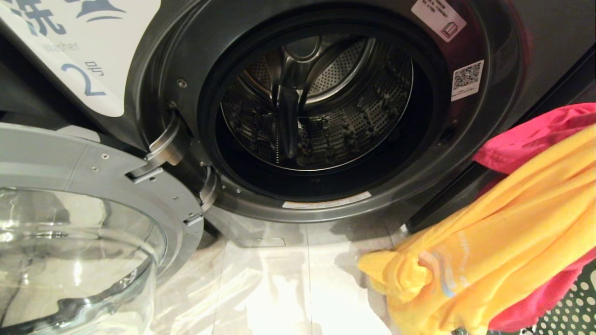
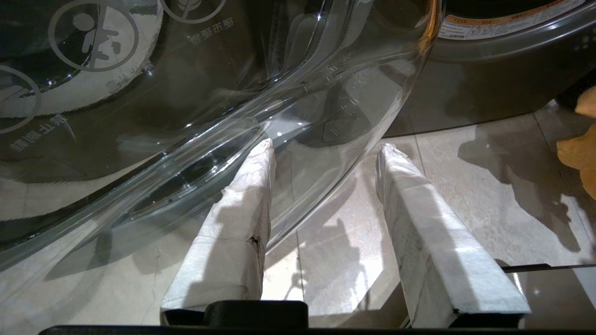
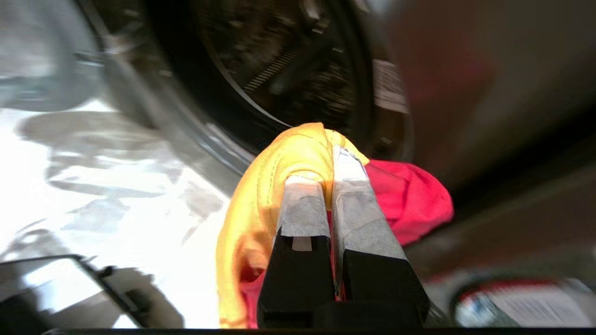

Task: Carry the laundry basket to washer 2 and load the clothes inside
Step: Place the clothes into the washing machine

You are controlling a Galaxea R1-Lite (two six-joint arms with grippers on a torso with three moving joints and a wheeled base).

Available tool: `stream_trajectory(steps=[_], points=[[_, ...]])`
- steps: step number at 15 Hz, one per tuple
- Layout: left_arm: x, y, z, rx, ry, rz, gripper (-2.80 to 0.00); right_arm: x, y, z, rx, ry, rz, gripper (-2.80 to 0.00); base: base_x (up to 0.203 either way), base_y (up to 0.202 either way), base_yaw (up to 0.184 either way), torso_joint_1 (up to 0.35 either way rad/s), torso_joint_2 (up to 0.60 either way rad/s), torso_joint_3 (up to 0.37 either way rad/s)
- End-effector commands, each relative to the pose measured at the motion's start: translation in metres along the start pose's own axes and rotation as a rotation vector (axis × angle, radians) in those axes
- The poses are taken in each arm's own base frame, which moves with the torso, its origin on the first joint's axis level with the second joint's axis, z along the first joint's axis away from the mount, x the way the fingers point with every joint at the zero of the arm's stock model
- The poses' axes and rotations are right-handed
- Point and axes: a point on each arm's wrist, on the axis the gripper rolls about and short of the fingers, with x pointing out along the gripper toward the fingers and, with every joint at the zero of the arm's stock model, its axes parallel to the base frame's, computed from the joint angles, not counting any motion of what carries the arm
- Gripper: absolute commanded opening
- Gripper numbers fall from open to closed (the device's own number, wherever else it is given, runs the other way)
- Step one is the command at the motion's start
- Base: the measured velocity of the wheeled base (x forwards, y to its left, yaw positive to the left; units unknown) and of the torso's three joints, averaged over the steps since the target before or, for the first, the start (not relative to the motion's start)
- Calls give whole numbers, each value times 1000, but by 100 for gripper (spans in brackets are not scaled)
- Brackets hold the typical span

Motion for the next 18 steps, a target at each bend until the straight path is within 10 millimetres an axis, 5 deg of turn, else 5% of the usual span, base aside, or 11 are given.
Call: stream_trajectory(steps=[1, 7, 13, 18], points=[[0, 0, 0, 1, 0, 0, -280, 23, -5, -2, 29, -4, 122, -280, 0, 0, 0, 0, 0, 0], [0, 0, 0, 1, 0, 0, -280, 102, 3, 1, 44, -78, 284, -280, 0, 0, 0, 0, 0, 0], [0, 0, 0, 1, 0, 0, -280, 141, 9, -18, 35, -121, 249, -280, 0, 0, 0, 0, 0, 0], [0, 0, 0, 1, 0, 0, -280, 191, 43, -22, -29, -241, 167, -280, 0, 0, 0, 0, 0, 0]])
